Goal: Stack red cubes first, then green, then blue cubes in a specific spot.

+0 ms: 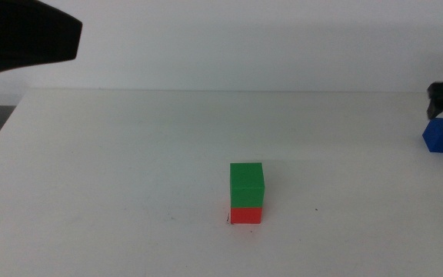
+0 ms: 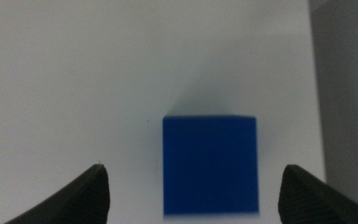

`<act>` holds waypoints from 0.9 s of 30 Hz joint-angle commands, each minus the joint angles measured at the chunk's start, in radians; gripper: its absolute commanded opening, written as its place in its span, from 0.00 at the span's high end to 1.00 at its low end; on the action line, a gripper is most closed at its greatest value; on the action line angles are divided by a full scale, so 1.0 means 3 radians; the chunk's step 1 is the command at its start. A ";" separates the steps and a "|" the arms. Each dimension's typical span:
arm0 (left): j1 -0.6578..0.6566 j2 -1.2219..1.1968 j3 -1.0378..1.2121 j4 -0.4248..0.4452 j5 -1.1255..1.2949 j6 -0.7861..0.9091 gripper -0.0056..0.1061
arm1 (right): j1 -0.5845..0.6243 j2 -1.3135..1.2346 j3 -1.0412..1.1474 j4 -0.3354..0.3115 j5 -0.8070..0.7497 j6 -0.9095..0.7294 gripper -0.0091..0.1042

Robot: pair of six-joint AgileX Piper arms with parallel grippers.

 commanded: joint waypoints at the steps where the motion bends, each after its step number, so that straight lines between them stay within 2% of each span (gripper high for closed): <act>1: 0.0001 -0.0006 -0.0015 0.0009 -0.0041 -0.0007 0.11 | -0.0025 0.0182 -0.0135 -0.0025 -0.0019 -0.0049 0.10; 5: 0.0001 -0.0006 -0.0015 0.0008 -0.0041 0.0000 0.11 | -0.0025 0.0403 -0.0162 -0.0113 -0.0243 -0.0029 0.12; 7: 0.0001 -0.0006 -0.0015 0.0008 -0.0041 0.0000 0.11 | -0.0025 0.0475 -0.0162 -0.0127 -0.0292 -0.0029 0.21; 9: 0.0001 -0.0006 -0.0015 0.0008 -0.0041 0.0000 0.11 | -0.0025 0.0491 -0.0162 -0.0127 -0.0308 -0.0027 0.40; 12: 0.0001 -0.0006 -0.0015 0.0015 -0.0041 0.0001 0.11 | -0.0025 0.0408 -0.0162 -0.0120 -0.0244 -0.0014 0.86; 13: 0.0001 -0.0006 -0.0015 0.0015 -0.0041 0.0001 0.11 | -0.0025 0.0354 -0.0162 -0.0101 -0.0216 0.0001 0.94; 17: 0.0001 -0.0006 -0.0015 0.0015 -0.0041 0.0001 0.11 | 0.0080 -0.0155 0.0117 0.0089 -0.0180 -0.0008 0.94; 19: 0.0001 -0.0006 -0.0015 0.0015 -0.0041 0.0001 0.11 | 0.0254 -0.0574 0.0485 0.0017 -0.0216 0.0205 0.94; 23: 0.0001 -0.0006 -0.0015 0.0015 -0.0041 0.0001 0.11 | 0.0967 -0.1283 0.1196 -0.0490 -0.0056 0.1373 0.94; 24: 0.0001 -0.0006 -0.0015 0.0023 -0.0041 0.0001 0.11 | 0.1216 -0.1380 0.1246 -0.0651 0.0084 0.1638 0.94; 27: 0.0001 -0.0001 -0.0015 0.0067 -0.0041 0.0001 0.11 | 0.1922 -0.1443 0.1205 -0.0955 0.0405 0.2164 0.94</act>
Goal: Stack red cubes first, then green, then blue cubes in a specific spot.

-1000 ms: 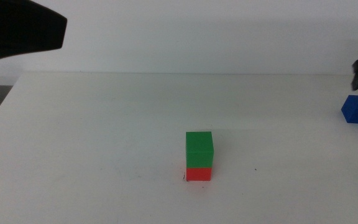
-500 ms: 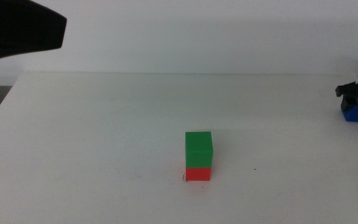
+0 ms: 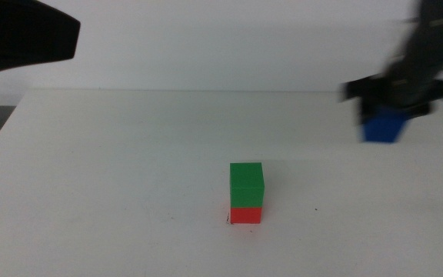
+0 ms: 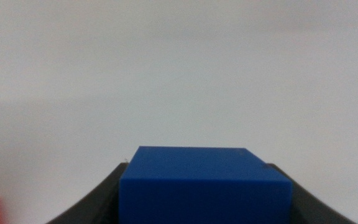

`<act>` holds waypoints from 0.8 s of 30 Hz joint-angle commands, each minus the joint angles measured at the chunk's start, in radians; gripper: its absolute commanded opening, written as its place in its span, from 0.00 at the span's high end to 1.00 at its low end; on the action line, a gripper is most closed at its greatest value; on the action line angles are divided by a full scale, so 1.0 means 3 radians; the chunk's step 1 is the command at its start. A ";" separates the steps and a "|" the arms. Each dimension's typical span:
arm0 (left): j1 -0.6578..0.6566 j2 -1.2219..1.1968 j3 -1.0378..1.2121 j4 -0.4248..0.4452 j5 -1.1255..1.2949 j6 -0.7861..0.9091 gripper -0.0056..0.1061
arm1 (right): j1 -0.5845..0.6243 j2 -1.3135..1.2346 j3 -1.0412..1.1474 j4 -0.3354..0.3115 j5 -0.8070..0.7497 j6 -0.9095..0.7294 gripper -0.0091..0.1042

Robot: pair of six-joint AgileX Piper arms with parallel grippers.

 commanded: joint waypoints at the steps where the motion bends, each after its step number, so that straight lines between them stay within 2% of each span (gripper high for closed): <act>1: 0.0001 -0.0001 -0.0015 0.0031 -0.0041 0.0001 0.11 | 0.0489 -0.0050 0.0019 -0.0279 0.0177 0.0527 0.94; 6: 0.0001 -0.0001 -0.0015 0.0031 -0.0041 0.0001 0.11 | 0.1227 0.0089 -0.0025 -0.0142 0.0005 0.0986 0.94; 11: 0.0001 -0.0001 -0.0015 0.0031 -0.0041 0.0001 0.11 | 0.1614 0.0242 -0.0279 -0.0311 0.0112 0.1143 0.94; 18: 0.0001 -0.0001 -0.0015 0.0030 -0.0047 0.0001 0.11 | 0.1709 0.0414 -0.0686 -0.0362 0.0349 0.1328 0.94; 24: 0.0001 -0.0001 -0.0015 0.0030 -0.0047 0.0001 0.11 | 0.1709 0.0574 -0.0762 -0.0236 0.0358 0.1409 0.94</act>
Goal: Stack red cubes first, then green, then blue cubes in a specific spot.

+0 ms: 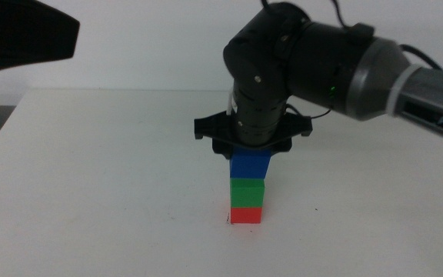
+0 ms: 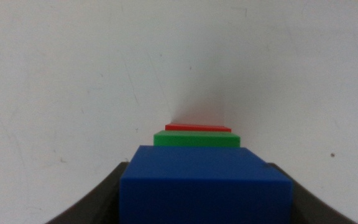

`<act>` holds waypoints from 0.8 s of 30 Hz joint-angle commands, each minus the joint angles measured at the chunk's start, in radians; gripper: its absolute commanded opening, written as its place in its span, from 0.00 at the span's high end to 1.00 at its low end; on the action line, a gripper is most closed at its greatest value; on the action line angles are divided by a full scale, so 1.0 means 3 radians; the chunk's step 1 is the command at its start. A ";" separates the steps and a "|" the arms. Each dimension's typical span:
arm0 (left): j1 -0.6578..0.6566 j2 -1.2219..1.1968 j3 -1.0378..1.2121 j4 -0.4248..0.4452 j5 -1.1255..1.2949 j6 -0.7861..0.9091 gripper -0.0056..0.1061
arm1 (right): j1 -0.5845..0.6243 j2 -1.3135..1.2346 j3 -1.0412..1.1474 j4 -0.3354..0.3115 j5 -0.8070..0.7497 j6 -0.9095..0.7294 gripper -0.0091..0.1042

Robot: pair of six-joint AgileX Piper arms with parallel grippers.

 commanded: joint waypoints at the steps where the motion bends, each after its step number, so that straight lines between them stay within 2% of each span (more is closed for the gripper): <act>1: 0.0001 -0.0001 -0.0015 0.0002 -0.0047 0.0001 0.11 | 0.0001 0.0037 -0.0042 -0.0008 0.0033 0.0040 0.94; 8: 0.0001 -0.0001 -0.0015 0.0002 -0.0047 0.0001 0.11 | -0.0023 0.0157 -0.0042 -0.0002 -0.0065 0.0088 0.94; 12: 0.0001 -0.0001 -0.0015 0.0002 -0.0047 0.0001 0.11 | -0.0028 0.0185 -0.0042 -0.0002 -0.0054 0.0088 0.90; 14: 0.0001 -0.0001 -0.0015 0.0002 -0.0047 0.0001 0.11 | -0.0036 0.0200 -0.0042 -0.0031 -0.0042 0.0088 0.84; 19: 0.0001 -0.0001 -0.0015 0.0002 -0.0047 0.0007 0.11 | -0.0041 0.0205 -0.0042 -0.0038 -0.0042 0.0088 0.81; 22: 0.0001 -0.0001 -0.0015 0.0002 -0.0047 0.0007 0.11 | -0.0041 0.0205 -0.0042 -0.0077 -0.0042 0.0088 0.49; 24: 0.0001 -0.0001 -0.0015 0.0002 -0.0047 0.0007 0.11 | -0.0041 0.0205 -0.0042 -0.0111 -0.0049 0.0088 0.37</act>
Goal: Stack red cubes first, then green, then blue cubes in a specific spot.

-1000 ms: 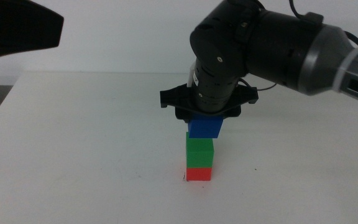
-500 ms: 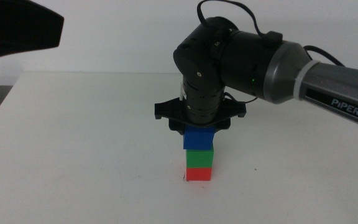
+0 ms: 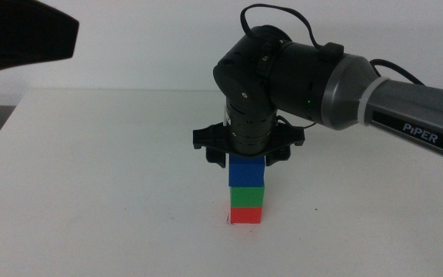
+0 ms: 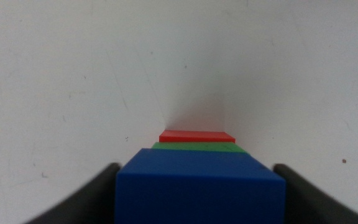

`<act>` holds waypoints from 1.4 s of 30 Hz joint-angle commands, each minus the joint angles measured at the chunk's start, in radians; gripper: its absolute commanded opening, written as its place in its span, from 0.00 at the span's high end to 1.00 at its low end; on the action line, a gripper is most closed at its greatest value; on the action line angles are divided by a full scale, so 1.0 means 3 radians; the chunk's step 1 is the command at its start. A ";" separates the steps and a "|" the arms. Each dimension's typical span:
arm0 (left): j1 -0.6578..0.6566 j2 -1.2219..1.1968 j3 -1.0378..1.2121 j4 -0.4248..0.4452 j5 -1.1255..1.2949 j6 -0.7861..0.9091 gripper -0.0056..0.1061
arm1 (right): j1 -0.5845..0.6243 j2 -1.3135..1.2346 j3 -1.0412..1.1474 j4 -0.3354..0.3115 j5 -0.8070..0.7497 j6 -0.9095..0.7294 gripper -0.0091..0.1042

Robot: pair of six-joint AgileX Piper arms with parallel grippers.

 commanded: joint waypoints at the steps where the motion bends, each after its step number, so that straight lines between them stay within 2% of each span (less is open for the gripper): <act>1: 0.0001 -0.0001 -0.0015 -0.0004 -0.0047 0.0007 0.11 | -0.0023 -0.0019 -0.0021 -0.0107 0.0012 0.0005 0.34; 6: 0.0001 -0.0001 -0.0015 -0.0004 -0.0047 0.0007 0.11 | -0.0030 -0.0111 -0.0021 -0.0152 0.0033 -0.0002 0.15; 12: 0.0001 -0.0001 -0.0015 -0.0004 -0.0047 0.0007 0.11 | -0.0058 -0.0929 0.0328 -0.0255 0.0065 -0.0291 0.13; 16: 0.0001 -0.0001 -0.0015 -0.0004 -0.0047 0.0007 0.11 | -0.0292 -0.1824 0.0955 -0.0198 -0.0140 -0.0578 0.13; 19: 0.0001 -0.0001 -0.0015 -0.0004 -0.0047 0.0007 0.11 | -0.0665 -0.2563 0.1619 -0.0003 -0.0427 -0.0941 0.13; 24: 0.0001 -0.0001 -0.0015 -0.0004 -0.0047 0.0007 0.11 | -0.1561 -0.3707 0.2683 0.0500 -0.1133 -0.1690 0.13; 27: 0.0001 -0.0001 -0.0015 -0.0004 -0.0047 0.0007 0.11 | -0.2040 -0.4175 0.3161 0.0949 -0.1450 -0.2311 0.13; 30: 0.0001 -0.0001 -0.0015 -0.0004 -0.0047 0.0007 0.11 | -0.2319 -0.4434 0.3425 0.1378 -0.1643 -0.2849 0.13; 42: 0.0001 -0.0001 0.0014 0.0026 -0.0065 0.0006 0.11 | -0.2399 -0.4594 0.3480 0.1407 -0.1738 -0.2872 0.14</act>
